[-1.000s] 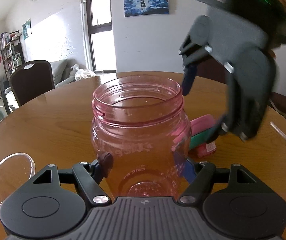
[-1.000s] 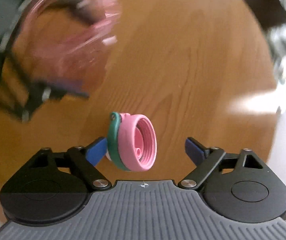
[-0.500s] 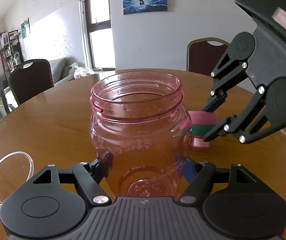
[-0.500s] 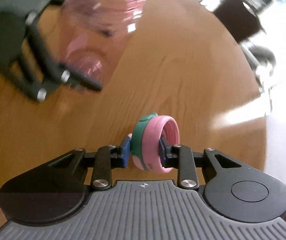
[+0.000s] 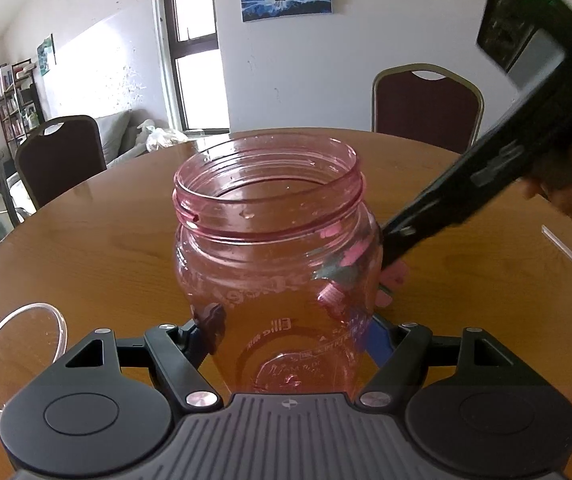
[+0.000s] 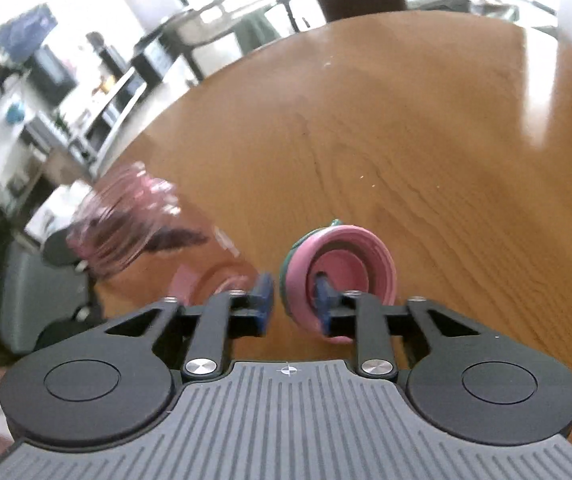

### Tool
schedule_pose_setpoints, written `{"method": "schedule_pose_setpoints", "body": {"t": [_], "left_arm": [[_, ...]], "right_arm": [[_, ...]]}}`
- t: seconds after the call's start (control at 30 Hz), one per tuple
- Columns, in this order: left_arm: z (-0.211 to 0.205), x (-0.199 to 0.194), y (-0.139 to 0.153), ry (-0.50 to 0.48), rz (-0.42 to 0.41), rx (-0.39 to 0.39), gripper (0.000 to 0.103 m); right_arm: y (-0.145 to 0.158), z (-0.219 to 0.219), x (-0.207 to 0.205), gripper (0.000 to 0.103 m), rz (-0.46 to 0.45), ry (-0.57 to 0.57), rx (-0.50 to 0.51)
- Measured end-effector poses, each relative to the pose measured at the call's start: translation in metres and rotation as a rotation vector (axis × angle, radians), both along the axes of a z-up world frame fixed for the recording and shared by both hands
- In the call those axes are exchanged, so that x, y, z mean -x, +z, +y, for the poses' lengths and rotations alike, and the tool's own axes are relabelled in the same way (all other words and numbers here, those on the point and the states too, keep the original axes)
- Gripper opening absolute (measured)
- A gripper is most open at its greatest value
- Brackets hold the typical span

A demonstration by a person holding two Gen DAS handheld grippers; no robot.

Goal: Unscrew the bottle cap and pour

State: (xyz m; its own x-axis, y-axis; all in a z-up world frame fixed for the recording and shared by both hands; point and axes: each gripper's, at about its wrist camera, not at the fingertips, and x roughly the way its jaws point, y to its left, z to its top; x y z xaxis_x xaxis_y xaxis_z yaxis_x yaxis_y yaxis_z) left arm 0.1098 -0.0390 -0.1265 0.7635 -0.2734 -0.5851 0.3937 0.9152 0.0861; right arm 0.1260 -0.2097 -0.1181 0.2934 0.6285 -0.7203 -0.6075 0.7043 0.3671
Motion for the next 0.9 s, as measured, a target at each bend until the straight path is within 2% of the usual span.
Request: {"method": "schedule_pose_setpoints", "body": {"t": [0.1,0.13,0.17,0.23,0.33,0.37,0.4,0.43,0.5,0.6,0.63,0.67,0.77,0.83,0.9], "left_arm": [[0.0,0.001,0.0,0.0,-0.003,-0.001,0.074],[0.0,0.001,-0.001,-0.001,-0.004,-0.001,0.074],[0.0,0.001,-0.001,-0.001,-0.004,-0.001,0.074],[-0.001,0.002,-0.001,0.0,-0.003,0.0,0.074],[0.0,0.003,-0.001,-0.001,-0.003,0.001,0.074],[0.0,0.003,-0.001,-0.001,-0.003,0.002,0.074],[0.0,0.004,-0.001,-0.001,-0.005,0.002,0.074],[0.0,0.004,-0.002,-0.002,-0.006,0.002,0.074],[0.0,0.004,-0.001,-0.001,-0.005,0.004,0.074],[0.001,0.003,-0.001,0.005,-0.004,0.008,0.074],[0.001,0.002,-0.001,0.006,-0.004,0.009,0.074],[0.001,0.002,-0.001,0.006,-0.004,0.01,0.074],[0.003,0.0,-0.002,0.008,0.002,0.016,0.074],[0.003,-0.001,-0.003,0.007,0.005,0.015,0.074],[0.003,-0.002,-0.003,0.007,0.008,0.015,0.073]], "right_arm": [[0.039,-0.004,0.004,0.062,-0.134,0.04,0.104],[0.048,-0.003,-0.001,0.073,-0.177,0.067,0.144],[0.058,0.008,0.0,0.087,-0.234,0.16,0.218],[0.066,0.037,0.005,0.094,-0.369,0.39,0.434],[0.059,0.072,0.015,0.094,-0.547,0.707,0.697],[0.05,0.087,0.022,0.094,-0.581,0.89,0.823],[0.047,0.092,0.017,0.092,-0.583,0.935,0.849],[0.036,0.103,0.025,0.089,-0.59,1.092,0.939],[0.023,0.115,0.031,0.086,-0.587,1.206,1.011],[0.01,0.12,0.035,0.085,-0.564,1.261,1.055],[0.0,0.121,0.039,0.08,-0.563,1.259,1.074],[-0.004,0.121,0.04,0.075,-0.565,1.256,1.08],[-0.019,0.115,0.05,0.074,-0.575,1.219,1.129],[-0.025,0.109,0.057,0.071,-0.617,1.218,1.147],[-0.023,0.103,0.062,0.07,-0.626,1.165,1.112]]}}
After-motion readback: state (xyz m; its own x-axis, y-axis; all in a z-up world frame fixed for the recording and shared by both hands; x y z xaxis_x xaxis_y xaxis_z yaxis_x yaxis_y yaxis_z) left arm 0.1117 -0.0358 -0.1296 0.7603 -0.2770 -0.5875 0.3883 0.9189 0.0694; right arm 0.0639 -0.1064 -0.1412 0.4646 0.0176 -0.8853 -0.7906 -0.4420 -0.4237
